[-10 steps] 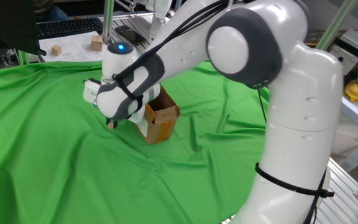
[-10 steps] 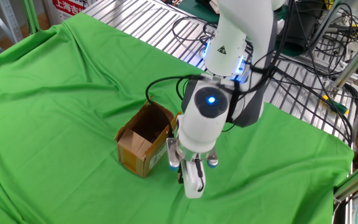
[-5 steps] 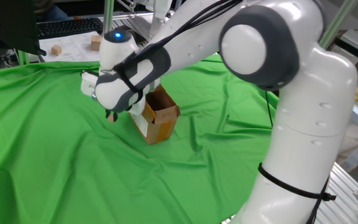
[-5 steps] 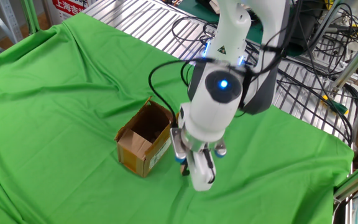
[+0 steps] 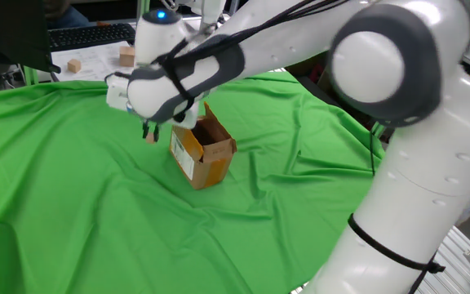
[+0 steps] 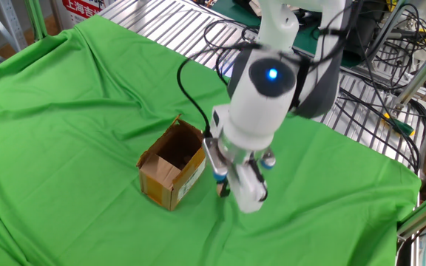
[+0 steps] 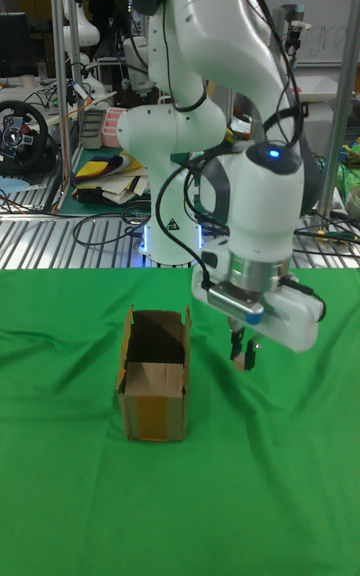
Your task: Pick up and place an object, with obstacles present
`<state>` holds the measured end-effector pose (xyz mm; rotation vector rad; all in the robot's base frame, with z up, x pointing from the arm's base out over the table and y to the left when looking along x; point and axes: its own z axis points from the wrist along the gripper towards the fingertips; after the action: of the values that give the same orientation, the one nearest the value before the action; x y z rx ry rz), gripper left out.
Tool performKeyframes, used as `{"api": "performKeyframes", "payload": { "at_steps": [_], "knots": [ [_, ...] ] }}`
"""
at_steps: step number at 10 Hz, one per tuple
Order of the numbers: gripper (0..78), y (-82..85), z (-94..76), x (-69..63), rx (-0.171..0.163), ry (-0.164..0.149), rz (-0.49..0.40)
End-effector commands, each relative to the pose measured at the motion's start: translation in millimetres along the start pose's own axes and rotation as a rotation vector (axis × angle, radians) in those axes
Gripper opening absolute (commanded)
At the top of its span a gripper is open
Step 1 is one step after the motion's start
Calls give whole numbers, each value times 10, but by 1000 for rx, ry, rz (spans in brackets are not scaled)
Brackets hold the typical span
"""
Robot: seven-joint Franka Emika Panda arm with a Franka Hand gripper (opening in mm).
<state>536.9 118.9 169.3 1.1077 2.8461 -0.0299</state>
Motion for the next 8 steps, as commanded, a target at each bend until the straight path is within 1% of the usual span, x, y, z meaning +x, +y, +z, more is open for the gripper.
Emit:
{"api": "performKeyframes", "payload": {
  "at_steps": [1, 2, 3, 4, 6, 7, 8],
  "knots": [
    [23, -176, -496, -64, -4, 11, -142],
    [23, -176, -496, -64, -4, 11, -142],
    [23, -236, -619, -95, -6, 17, -182],
    [23, -265, -677, -128, -6, 17, -203],
    [23, -348, -738, -228, -9, 21, -261],
    [23, -365, -748, -249, -11, 24, -270],
    [23, -415, -783, -323, -16, 31, -303]
  ]
}}
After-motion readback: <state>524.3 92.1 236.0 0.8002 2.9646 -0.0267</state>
